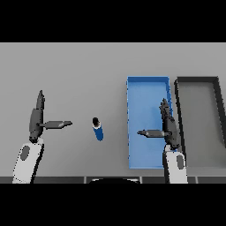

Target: Pick up the blue pipe and place it into the blue bin.

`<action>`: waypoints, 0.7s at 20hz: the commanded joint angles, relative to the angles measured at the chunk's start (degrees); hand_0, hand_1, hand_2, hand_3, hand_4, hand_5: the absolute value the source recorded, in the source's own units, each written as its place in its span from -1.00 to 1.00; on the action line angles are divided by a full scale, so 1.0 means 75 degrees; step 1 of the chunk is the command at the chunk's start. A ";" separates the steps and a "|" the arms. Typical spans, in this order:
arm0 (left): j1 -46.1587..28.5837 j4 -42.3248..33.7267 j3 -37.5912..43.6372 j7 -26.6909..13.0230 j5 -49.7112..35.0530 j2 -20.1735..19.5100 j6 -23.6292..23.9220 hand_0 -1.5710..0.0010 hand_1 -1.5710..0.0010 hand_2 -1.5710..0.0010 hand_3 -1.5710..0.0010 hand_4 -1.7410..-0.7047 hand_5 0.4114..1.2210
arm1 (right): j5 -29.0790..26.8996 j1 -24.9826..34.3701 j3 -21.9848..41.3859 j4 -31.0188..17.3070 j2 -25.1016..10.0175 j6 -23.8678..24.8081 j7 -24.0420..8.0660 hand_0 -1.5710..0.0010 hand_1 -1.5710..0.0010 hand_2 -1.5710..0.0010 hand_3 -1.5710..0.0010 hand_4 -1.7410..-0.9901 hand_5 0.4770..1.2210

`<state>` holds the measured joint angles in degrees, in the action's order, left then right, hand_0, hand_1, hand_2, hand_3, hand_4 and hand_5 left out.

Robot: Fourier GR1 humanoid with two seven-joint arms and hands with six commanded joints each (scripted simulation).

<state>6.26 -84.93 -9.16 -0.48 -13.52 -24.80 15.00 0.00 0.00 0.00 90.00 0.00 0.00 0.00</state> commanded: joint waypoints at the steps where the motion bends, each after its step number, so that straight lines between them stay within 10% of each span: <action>1: 0.0013 0.0008 0.0005 0.0026 -0.0002 0.0003 0.0003 1.00 1.00 1.00 1.00 0.49 -0.55 | -0.0003 0.0014 -0.0004 -0.0008 0.0000 0.0009 -0.0010 1.00 1.00 1.00 1.00 0.41 -0.69; 6: 0.0066 0.0055 0.0025 0.0002 -0.0044 0.0012 -0.0028 1.00 1.00 1.00 1.00 0.49 -0.55 | 0.0002 0.0133 -0.0038 -0.0116 -0.0015 0.0023 -0.0071 1.00 1.00 1.00 1.00 0.41 -0.69; 9: 0.0103 0.0163 -0.0383 0.0722 -0.0033 -0.1212 -0.2008 1.00 1.00 1.00 1.00 0.49 -0.54 | 0.1270 -0.0179 0.0648 0.0314 -0.0967 -0.0275 0.0666 1.00 1.00 1.00 1.00 0.45 -0.70; 14: 0.0083 0.0176 -0.0620 0.1097 0.0022 -0.1438 -0.2677 1.00 1.00 1.00 1.00 0.50 -0.55 | 0.1612 -0.0313 0.0874 0.0620 -0.1186 -0.0363 0.0500 1.00 1.00 1.00 1.00 0.48 -0.71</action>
<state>6.86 -83.61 -13.82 7.84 -13.35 -35.58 -5.11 12.09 -2.36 6.56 94.65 -8.89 -2.74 3.80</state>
